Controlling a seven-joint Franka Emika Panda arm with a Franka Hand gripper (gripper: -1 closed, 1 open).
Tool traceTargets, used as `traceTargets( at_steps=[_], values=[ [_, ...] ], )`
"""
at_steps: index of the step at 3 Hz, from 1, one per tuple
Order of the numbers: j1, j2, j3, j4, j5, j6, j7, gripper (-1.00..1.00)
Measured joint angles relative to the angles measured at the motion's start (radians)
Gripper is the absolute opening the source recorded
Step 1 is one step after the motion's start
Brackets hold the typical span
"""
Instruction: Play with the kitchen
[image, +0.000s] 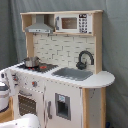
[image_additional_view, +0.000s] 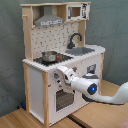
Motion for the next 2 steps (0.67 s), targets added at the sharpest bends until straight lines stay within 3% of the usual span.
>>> traceTargets(
  at_steps=[1,2],
  values=[
    [0.0,0.0,-0.001,-0.001,0.0,-0.028,0.0,1.0],
    [0.0,0.0,-0.001,-0.001,0.0,-0.028,0.0,-1.0]
  ],
)
